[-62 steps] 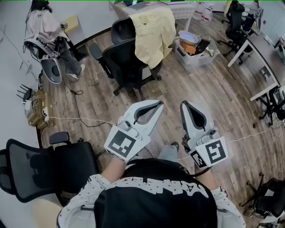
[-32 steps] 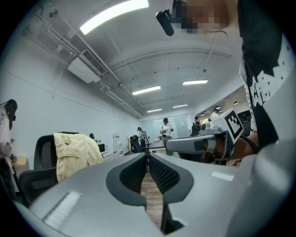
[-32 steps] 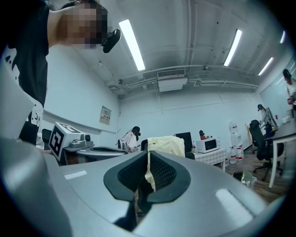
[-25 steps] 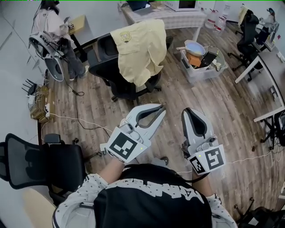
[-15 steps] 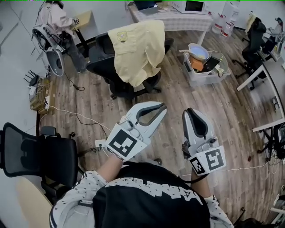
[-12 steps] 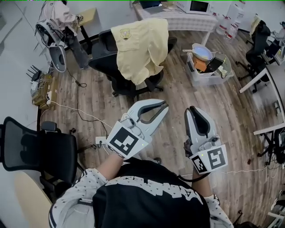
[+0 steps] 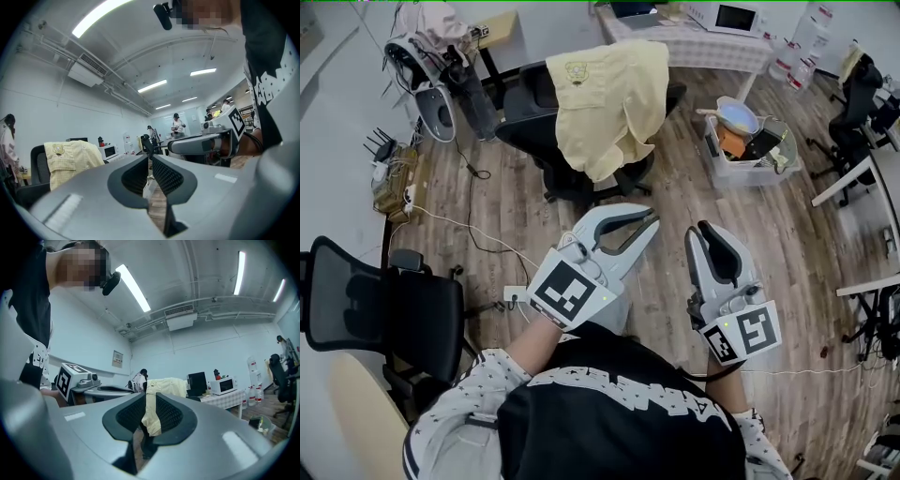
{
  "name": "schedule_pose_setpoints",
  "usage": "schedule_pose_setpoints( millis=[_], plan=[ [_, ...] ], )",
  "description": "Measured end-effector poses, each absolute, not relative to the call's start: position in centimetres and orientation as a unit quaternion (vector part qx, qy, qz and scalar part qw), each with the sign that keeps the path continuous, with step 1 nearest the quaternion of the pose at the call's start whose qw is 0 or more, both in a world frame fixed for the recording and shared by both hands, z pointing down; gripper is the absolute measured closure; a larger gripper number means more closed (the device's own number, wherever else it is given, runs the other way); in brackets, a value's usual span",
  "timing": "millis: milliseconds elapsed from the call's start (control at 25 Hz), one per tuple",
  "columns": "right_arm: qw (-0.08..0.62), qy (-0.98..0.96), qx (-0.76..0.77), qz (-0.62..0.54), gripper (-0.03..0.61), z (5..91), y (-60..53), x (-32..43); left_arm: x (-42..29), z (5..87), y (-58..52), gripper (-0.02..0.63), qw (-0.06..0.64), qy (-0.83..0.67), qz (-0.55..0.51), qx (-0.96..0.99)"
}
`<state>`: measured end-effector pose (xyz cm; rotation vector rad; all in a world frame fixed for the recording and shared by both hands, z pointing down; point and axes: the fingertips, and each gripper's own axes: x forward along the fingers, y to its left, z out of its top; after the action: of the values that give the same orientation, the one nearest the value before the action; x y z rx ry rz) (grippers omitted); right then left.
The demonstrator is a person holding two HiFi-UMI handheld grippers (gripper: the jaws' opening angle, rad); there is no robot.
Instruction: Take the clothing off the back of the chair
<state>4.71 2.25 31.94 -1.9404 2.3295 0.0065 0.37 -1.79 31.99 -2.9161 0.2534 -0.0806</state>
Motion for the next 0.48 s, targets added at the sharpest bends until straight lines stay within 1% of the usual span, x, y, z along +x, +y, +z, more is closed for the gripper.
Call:
schedule_pose_setpoints(
  millis=[480],
  plan=[
    [0.044,0.79,-0.611,0.006,0.483,31.2,-5.0,5.6,0.9,31.5,-8.9,0.574,0.097,0.132,-0.019,-0.986]
  ],
)
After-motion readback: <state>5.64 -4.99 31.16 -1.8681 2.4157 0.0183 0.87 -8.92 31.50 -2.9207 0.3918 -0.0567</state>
